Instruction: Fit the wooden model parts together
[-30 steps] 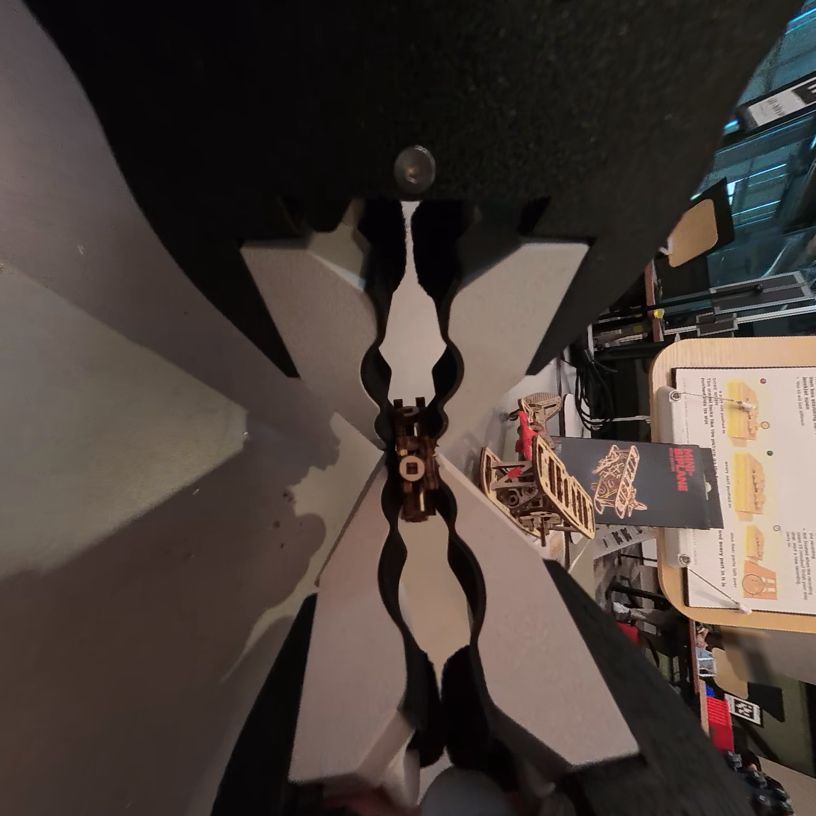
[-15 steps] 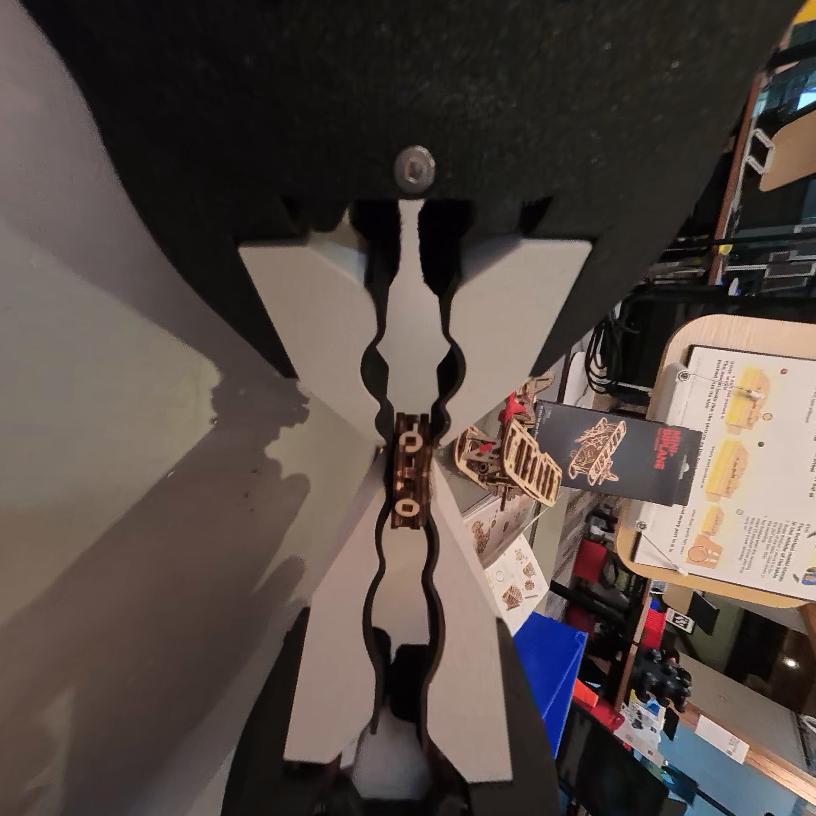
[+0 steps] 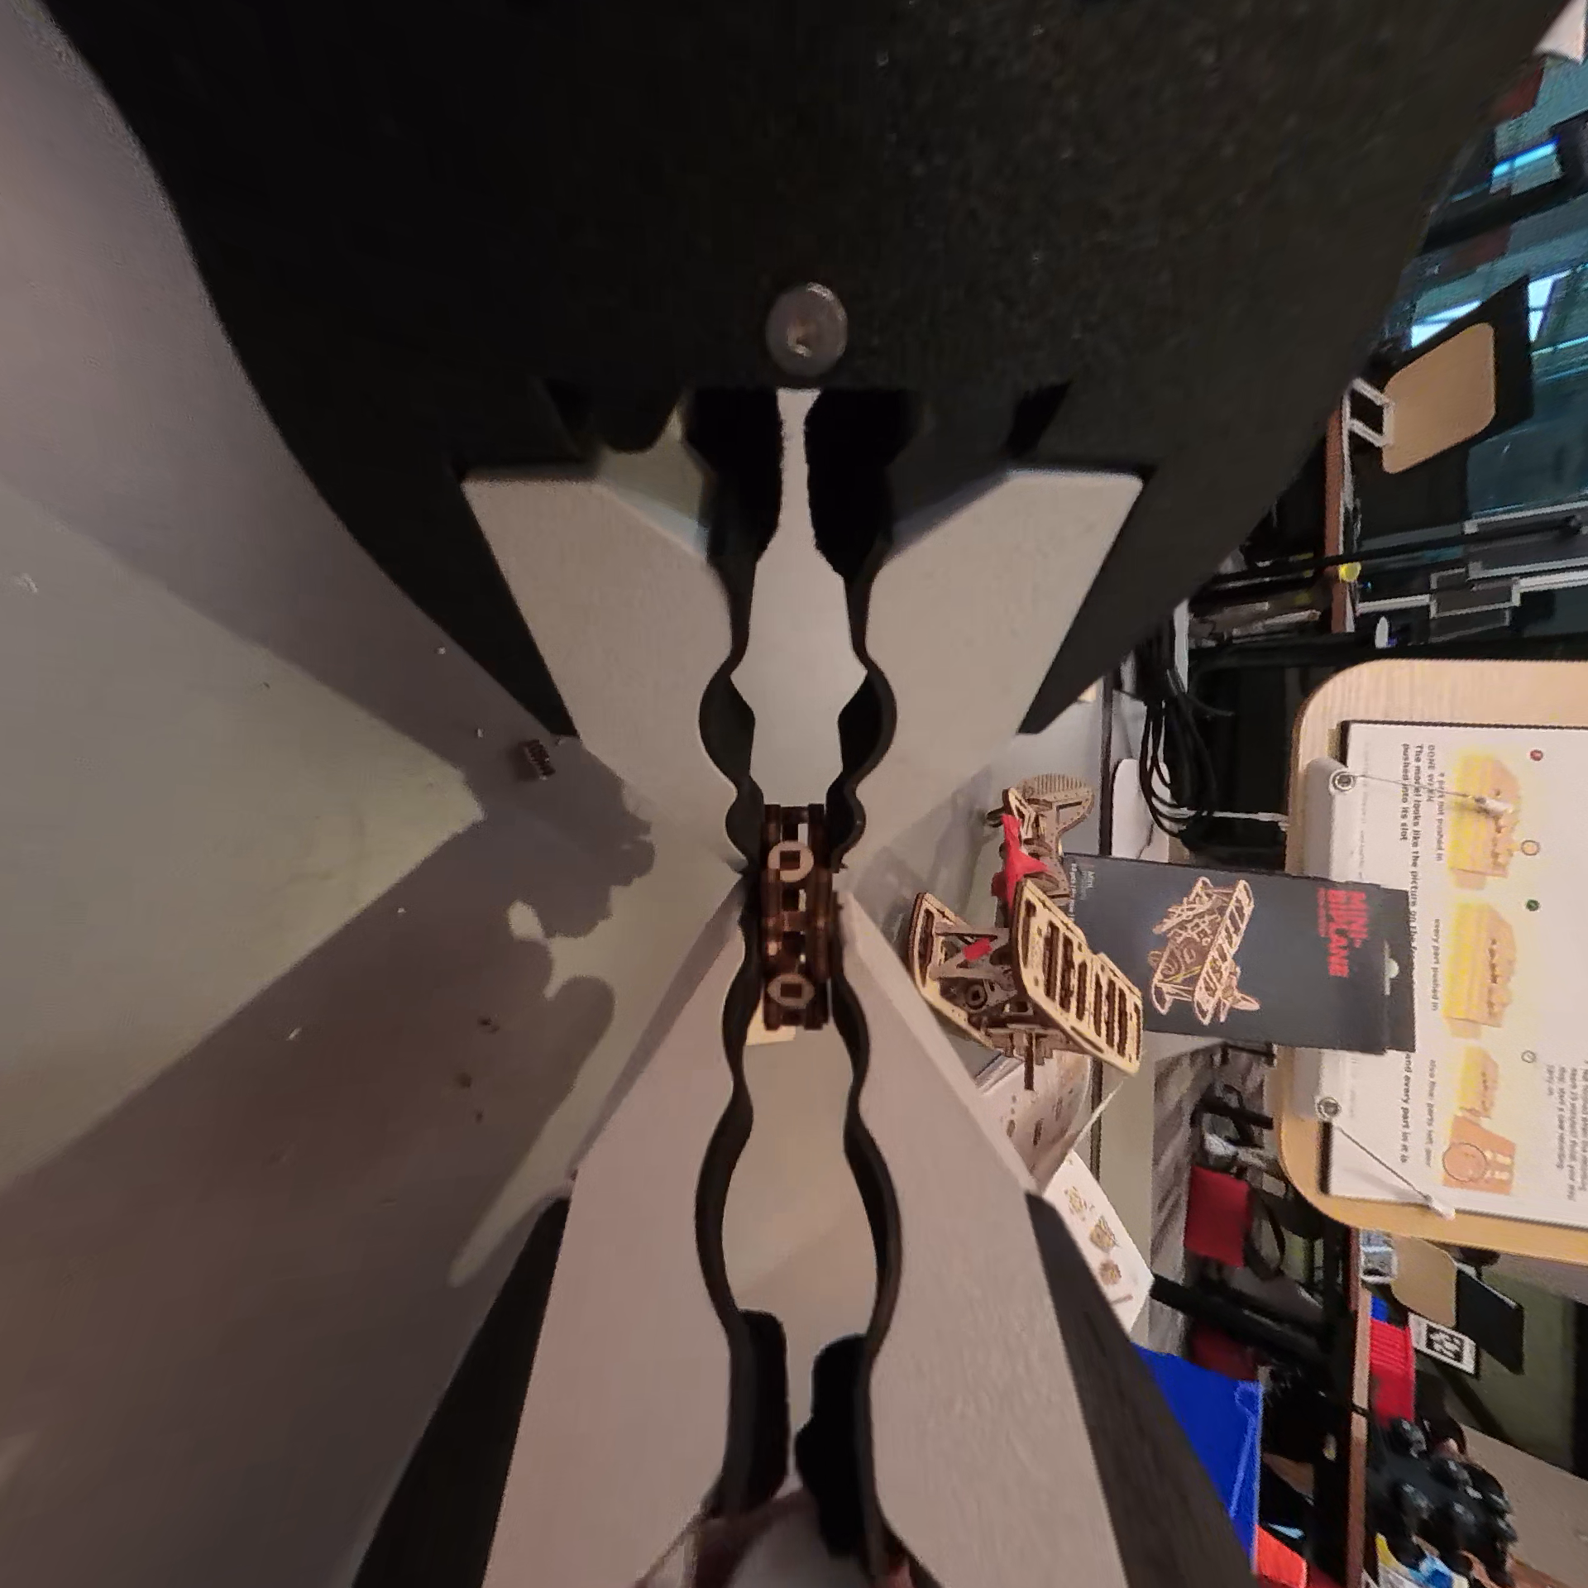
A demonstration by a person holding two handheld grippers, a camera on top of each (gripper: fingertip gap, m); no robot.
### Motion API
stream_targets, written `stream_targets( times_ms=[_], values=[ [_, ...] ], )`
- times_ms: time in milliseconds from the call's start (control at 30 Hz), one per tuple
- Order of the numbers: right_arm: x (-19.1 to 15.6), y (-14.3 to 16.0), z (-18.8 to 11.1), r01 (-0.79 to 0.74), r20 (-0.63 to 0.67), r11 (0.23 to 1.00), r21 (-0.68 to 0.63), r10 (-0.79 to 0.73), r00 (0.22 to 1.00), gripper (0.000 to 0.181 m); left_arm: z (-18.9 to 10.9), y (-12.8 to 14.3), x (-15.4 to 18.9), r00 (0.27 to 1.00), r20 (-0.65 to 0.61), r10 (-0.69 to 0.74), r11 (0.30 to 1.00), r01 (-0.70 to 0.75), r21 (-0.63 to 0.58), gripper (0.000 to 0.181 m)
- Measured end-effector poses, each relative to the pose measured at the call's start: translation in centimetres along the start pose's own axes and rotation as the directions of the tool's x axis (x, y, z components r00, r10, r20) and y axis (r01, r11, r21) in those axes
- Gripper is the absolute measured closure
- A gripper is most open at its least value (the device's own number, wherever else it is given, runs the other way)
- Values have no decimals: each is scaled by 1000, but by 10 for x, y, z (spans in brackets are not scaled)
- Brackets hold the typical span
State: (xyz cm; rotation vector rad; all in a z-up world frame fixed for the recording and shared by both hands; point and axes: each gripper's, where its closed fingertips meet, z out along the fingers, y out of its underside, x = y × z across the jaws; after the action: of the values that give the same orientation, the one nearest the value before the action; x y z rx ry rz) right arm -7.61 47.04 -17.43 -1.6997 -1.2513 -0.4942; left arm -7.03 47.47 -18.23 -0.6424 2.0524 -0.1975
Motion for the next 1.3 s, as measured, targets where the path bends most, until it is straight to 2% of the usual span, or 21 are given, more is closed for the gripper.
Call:
stream_targets(
  times_ms=[200,433,567,733,1000,1167,1300],
  values=[
    [5,0,-2,0,3,1000,-12,0,1000,170,-1,-2,-5,1000,15,-13,999,13,-41,171],
    [-9,7,0,16,17,999,-40,-15,1000,171,6,0,9,999,-7,51,994,-52,-92,171],
    [-7,9,-1,-72,61,997,1,71,996,170,6,-2,9,999,3,33,998,-33,-56,169],
    [-2,6,-6,-107,118,994,24,104,988,169,1,-10,0,988,118,100,994,-104,29,163],
    [5,10,3,-24,18,1000,-17,24,1000,168,7,-1,-6,992,126,21,1000,-22,7,170],
    [7,14,9,8,-28,999,-39,-9,1000,169,11,5,-8,990,139,24,999,-19,-31,170],
    [9,15,12,60,-78,998,-9,-60,995,169,12,8,-10,982,180,56,997,-46,-55,170]
  ],
)
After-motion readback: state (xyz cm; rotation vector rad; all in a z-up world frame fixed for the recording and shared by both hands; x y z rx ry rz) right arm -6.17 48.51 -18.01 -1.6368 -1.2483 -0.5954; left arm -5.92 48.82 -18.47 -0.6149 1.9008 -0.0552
